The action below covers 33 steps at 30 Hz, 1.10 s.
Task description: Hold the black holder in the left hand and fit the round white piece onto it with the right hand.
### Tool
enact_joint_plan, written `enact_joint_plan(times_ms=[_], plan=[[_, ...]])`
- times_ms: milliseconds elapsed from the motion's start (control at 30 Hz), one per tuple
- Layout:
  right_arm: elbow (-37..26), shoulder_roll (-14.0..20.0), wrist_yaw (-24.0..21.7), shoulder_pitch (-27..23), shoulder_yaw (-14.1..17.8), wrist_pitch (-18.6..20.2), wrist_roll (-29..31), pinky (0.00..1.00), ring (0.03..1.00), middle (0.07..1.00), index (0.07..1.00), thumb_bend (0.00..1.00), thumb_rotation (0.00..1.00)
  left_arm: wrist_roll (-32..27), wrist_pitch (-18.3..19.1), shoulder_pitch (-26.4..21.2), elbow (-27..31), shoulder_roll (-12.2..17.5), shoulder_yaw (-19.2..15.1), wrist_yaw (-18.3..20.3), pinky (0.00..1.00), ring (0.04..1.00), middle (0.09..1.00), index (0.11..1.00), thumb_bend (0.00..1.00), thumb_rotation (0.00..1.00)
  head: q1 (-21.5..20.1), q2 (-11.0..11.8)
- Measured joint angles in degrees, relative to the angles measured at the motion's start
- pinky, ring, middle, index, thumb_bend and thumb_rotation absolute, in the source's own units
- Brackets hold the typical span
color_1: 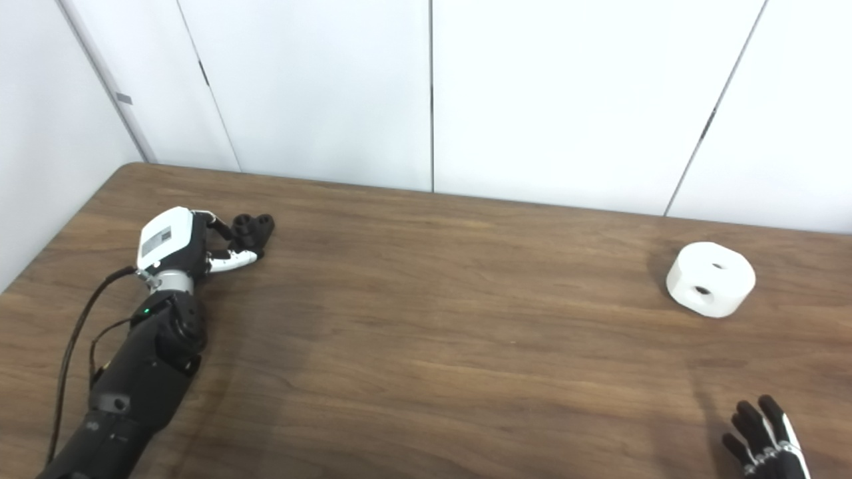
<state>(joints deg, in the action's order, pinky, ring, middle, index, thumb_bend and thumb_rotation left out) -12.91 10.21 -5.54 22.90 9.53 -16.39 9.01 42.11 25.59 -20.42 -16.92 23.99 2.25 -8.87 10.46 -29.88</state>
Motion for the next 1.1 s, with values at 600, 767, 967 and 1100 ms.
enact_joint_plan(times_ms=[600, 767, 967, 1100], plan=[[0.0, 0.0, 0.0, 0.1, 0.1, 0.1, 0.0, 0.89, 0.926, 0.918, 0.945, 0.63, 1.0, -3.3, -0.7, 0.0, 0.0, 0.0, -0.2, -2.2, 0.93, 0.844, 0.74, 0.485, 0.52, 0.05, -0.2, -0.2], [0.0, 0.0, 0.0, 0.1, 0.1, 0.1, 0.0, 0.89, 0.927, 0.918, 0.943, 0.62, 1.0, -3.8, -1.5, 0.1, 0.1, 0.0, -0.1, -2.3, 0.93, 0.837, 0.724, 0.486, 0.52, 0.05, -0.2, -0.2], [0.0, 0.0, 0.0, 0.1, 0.0, 0.1, 0.2, 0.89, 0.927, 0.924, 0.949, 0.61, 1.0, -4.3, -1.6, 1.0, 1.8, -0.1, 0.5, -1.7, 0.91, 0.831, 0.706, 0.487, 0.51, 0.05, -0.6, -0.4], [0.0, 0.0, 0.0, 0.0, 0.0, 0.1, 0.3, 0.87, 0.92, 0.917, 0.942, 0.59, 1.0, -4.2, -1.6, 2.4, 5.1, -0.1, 2.0, -0.1, 0.9, 0.831, 0.701, 0.487, 0.51, 0.05, -0.8, -0.4]])
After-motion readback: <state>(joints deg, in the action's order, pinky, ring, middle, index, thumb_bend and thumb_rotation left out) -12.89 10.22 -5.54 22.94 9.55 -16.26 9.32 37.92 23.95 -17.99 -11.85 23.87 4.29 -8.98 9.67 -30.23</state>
